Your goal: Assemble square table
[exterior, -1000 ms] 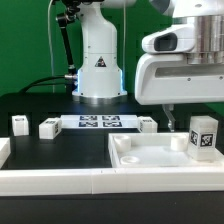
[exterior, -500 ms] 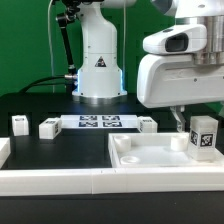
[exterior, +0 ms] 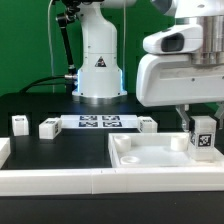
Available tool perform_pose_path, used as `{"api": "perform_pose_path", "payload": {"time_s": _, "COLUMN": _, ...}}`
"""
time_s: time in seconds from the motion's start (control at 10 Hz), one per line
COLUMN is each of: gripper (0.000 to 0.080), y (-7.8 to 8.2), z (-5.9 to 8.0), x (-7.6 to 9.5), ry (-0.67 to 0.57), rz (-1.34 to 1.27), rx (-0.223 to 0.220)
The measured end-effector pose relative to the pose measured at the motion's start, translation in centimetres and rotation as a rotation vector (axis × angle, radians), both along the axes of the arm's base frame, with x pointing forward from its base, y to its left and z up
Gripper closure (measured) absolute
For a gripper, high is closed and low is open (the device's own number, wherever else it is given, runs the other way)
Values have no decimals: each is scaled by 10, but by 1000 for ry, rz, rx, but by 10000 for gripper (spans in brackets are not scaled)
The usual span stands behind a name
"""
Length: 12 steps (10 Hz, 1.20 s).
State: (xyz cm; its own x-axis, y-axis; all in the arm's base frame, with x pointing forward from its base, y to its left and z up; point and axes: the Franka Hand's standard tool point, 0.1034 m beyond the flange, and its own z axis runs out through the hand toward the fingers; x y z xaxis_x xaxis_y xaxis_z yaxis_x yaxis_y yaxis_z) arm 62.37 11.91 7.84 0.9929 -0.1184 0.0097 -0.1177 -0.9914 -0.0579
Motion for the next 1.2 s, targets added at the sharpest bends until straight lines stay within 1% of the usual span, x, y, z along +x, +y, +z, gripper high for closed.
{"api": "perform_pose_path", "payload": {"time_s": 0.2, "gripper": 509, "y": 0, "z": -1, "x": 0, "ry": 6, "rz": -230, "rx": 5}}
{"api": "perform_pose_path", "payload": {"time_s": 0.4, "gripper": 509, "y": -1, "z": -1, "x": 0, "ry": 21, "rz": -515, "rx": 14}}
{"api": "perform_pose_path", "payload": {"time_s": 0.5, "gripper": 509, "y": -1, "z": -1, "x": 0, "ry": 24, "rz": -581, "rx": 16}}
{"api": "perform_pose_path", "payload": {"time_s": 0.8, "gripper": 508, "y": -3, "z": -1, "x": 0, "ry": 63, "rz": -941, "rx": 42}}
{"api": "perform_pose_path", "payload": {"time_s": 0.9, "gripper": 508, "y": -3, "z": -1, "x": 0, "ry": 73, "rz": -1029, "rx": 48}}
{"api": "perform_pose_path", "payload": {"time_s": 1.1, "gripper": 508, "y": -5, "z": -1, "x": 1, "ry": 81, "rz": -1106, "rx": 56}}
{"api": "perform_pose_path", "payload": {"time_s": 1.2, "gripper": 433, "y": -3, "z": -1, "x": 0, "ry": 86, "rz": -1146, "rx": 59}}
